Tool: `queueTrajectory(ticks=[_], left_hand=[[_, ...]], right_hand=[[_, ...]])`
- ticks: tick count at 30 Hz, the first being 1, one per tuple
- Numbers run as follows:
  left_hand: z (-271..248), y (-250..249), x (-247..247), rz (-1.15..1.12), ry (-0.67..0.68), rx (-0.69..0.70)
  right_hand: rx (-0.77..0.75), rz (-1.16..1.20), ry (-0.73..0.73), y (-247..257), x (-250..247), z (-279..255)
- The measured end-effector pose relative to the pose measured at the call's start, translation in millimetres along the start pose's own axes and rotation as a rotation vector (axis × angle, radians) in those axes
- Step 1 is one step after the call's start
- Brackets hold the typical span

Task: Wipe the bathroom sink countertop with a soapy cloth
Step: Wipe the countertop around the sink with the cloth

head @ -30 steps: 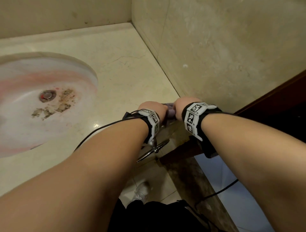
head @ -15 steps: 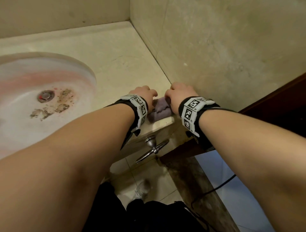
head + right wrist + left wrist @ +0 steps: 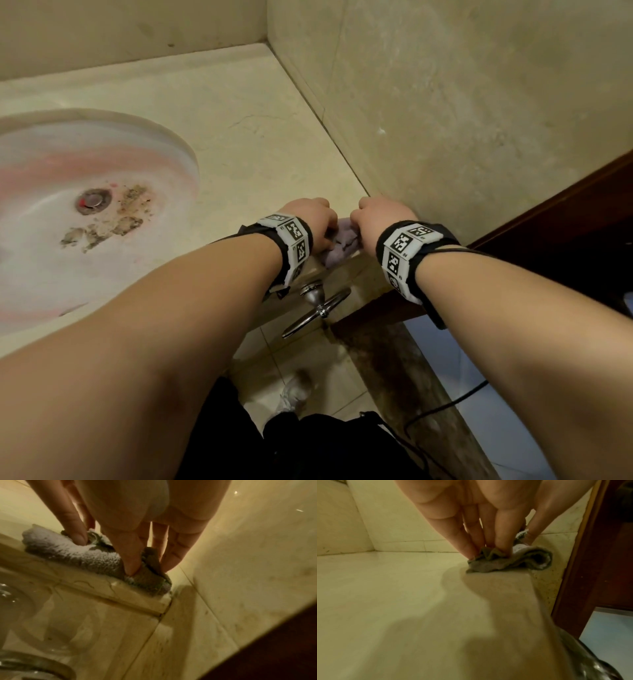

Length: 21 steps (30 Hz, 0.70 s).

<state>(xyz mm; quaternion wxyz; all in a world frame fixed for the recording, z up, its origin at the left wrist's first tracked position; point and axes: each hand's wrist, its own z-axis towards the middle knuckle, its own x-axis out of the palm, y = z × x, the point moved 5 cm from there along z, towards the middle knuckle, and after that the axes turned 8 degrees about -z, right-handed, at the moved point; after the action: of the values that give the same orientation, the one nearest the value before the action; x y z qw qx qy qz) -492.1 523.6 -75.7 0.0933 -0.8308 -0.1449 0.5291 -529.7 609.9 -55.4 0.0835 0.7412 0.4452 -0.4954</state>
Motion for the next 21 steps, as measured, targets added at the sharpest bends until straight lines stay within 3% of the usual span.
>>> queueTrajectory(ticks=[10, 14, 21], left_hand=[[6.2, -25.9, 17.0, 0.095, 0.015, 0.026], [10.7, -34.0, 16.5, 0.084, 0.011, 0.031], [23.5, -21.4, 17.9, -0.073, -0.002, -0.116]], right_hand=[[0.139, 0.107, 0.176, -10.6, 11.5, -6.2], [0.189, 0.124, 0.128, -15.5, 9.2, -13.3], [0.186, 0.147, 0.081, -14.1, 17.7, -12.2]])
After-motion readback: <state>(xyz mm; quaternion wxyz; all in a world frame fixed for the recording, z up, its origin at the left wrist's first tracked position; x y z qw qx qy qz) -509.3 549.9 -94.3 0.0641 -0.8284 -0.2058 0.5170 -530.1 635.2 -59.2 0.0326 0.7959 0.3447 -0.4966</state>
